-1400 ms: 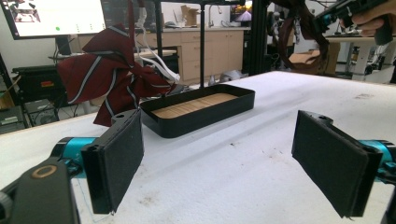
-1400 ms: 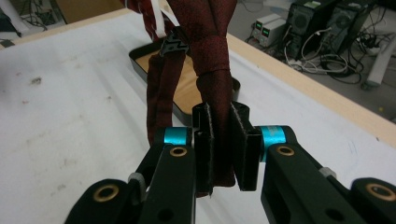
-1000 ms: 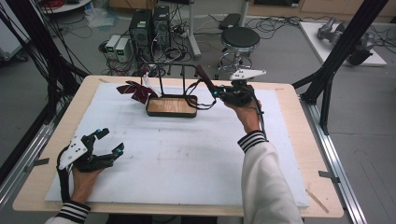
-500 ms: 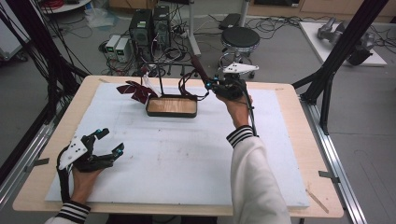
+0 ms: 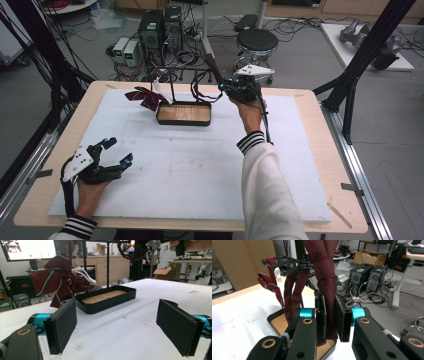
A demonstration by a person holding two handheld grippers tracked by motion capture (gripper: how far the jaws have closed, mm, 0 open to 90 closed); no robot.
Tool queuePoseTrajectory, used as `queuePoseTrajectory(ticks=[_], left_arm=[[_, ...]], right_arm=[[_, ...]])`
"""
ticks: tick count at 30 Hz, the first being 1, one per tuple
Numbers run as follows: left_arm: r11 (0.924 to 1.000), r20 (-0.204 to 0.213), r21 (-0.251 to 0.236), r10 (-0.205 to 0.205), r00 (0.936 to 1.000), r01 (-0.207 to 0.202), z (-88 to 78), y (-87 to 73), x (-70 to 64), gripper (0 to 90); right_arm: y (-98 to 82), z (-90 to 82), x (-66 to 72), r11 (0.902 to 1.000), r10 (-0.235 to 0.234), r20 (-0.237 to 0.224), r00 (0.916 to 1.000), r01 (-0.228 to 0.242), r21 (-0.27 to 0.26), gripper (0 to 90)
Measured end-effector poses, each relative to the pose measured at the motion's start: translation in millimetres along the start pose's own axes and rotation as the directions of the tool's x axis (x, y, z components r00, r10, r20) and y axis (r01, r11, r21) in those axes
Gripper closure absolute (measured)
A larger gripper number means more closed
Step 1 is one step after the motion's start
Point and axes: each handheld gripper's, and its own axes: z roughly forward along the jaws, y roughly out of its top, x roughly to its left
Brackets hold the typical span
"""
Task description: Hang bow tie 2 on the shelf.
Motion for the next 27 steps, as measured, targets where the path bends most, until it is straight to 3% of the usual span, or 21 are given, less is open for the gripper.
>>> queuePoseTrajectory(ticks=[13,17,27], left_arm=[[1.0,-0.001,-0.001,0.0,1.0,0.0,0.2,-0.1,0.0,17.3],[1.0,-0.002,0.002,0.0,1.0,0.0,0.0,0.0,0.1,17.4],[1.0,-0.001,0.0,0.0,1.0,0.0,0.1,-0.1,-0.2,17.3]], right_arm=[[-4.1,2.5,-8.0,0.9995,0.032,0.034,0.9989,-0.031,-0.01,80.9],[-6.4,5.0,-9.8,0.998,0.061,0.032,0.9976,-0.061,-0.018,80.7],[-11.3,12.3,-11.8,0.9973,0.072,0.051,0.9962,-0.071,-0.021,80.3]])
